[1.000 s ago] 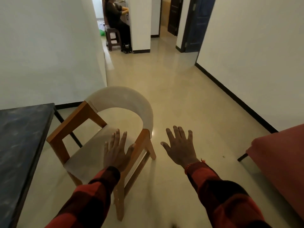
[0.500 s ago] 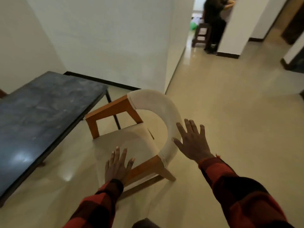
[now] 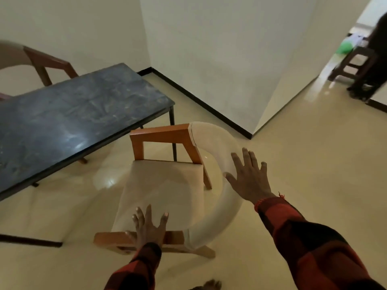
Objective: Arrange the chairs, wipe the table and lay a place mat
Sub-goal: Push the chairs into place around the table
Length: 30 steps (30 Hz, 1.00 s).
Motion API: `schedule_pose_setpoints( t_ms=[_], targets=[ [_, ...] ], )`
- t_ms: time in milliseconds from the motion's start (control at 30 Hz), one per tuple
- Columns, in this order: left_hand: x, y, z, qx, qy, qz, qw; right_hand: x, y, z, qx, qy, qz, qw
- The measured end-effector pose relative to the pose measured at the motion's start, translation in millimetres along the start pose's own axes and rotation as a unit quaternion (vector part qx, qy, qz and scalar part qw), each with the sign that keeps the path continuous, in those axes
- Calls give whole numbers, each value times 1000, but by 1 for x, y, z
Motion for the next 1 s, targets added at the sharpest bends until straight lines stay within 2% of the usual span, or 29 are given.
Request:
schedule_pose_setpoints(
  t_ms=[100,200,300,367,467,533,633,767,833,900,1000],
  targets=[
    [8,-3,-7,12,-14,17,1000,36,-25,-4,-21,41,34,998],
    [4,6,-8,-11,-56,13,998,71,-35,-11,53,83,-3,995],
    [-12,7,-14,-62,-131,77,986,104,-32,-24,135,122,-12,983],
    [-32,0,-27,-127,-178,115,969,126,-28,-34,190,146,-18,971],
    [-58,-16,-56,-222,-246,113,937,167,-17,-45,258,168,-41,950],
    [-69,-29,-70,-254,-296,134,911,192,-8,-51,244,189,-23,951],
    [-79,-56,-84,-304,-332,221,865,214,-2,-67,188,194,48,962],
    [-89,-101,-97,-294,-359,231,855,218,-4,-79,114,156,121,974],
    [-93,-131,-107,-241,-384,239,859,217,-4,-79,98,155,133,974],
    [-93,-164,-114,-137,-378,259,878,217,-4,-77,92,163,147,971],
    [-89,-212,-123,-16,-322,243,915,215,-7,-75,91,164,152,970]
  ],
)
Point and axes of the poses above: each hand's wrist, its own x-axis towards the middle knuckle, its own z-axis out of the back of the hand, y = z × x, the point moved 2 cm from there along x, towards the middle knuckle, and after that the axes turned 4 degrees about -y, right-handed, at the moved point
